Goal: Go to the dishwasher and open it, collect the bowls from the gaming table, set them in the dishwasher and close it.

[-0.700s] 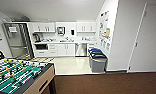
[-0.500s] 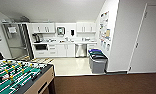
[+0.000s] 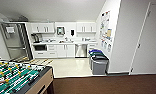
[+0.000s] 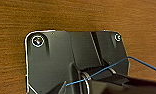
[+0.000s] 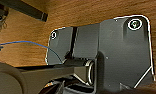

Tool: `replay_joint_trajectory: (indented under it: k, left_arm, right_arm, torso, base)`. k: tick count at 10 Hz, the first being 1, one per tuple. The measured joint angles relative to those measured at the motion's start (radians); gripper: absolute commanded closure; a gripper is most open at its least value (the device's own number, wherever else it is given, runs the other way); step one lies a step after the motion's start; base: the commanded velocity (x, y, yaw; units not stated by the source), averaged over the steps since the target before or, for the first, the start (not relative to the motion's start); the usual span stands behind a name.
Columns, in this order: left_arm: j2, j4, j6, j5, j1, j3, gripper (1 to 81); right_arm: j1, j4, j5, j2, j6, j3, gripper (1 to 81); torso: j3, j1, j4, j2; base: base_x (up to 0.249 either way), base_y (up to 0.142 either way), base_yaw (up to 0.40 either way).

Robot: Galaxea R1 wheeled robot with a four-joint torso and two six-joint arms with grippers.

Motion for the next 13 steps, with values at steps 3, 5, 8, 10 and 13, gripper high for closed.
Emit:
replay_joint_trajectory:
  k: [3,5,8,10,13]
  left_arm:
    - [0.000,0.000,0.000,-0.001,0.003,0.000,1.0]
    - [0.002,0.000,0.000,-0.014,0.000,0.000,1.0]
    - [0.004,0.000,0.000,-0.015,0.001,-0.001,1.0]
    - [0.002,0.000,0.000,-0.019,0.001,-0.001,1.0]
    - [0.001,0.000,0.000,-0.024,0.003,-0.002,1.0]
  right_arm:
    - [-0.004,0.000,0.000,0.001,-0.003,0.000,1.0]
    - [0.002,0.000,0.000,0.000,-0.003,0.000,1.0]
    - [0.000,0.000,0.000,0.000,-0.003,0.000,1.0]
    - [0.000,0.000,0.000,0.001,-0.003,0.000,1.0]
    - [-0.002,0.000,0.000,0.005,-0.003,-0.008,1.0]
  torso:
    - [0.000,0.000,0.000,0.000]
    - [0.000,0.000,0.000,0.000]
    - [0.000,0.000,0.000,0.000]
    - [0.000,0.000,0.000,0.000]
    - [0.000,0.000,0.000,0.000]
  base:
    - [0.189,0.000,0.000]
    - [0.192,0.000,0.000]
    - [0.192,0.000,0.000]
    - [0.192,0.000,0.000]
    - [0.202,0.000,0.000]
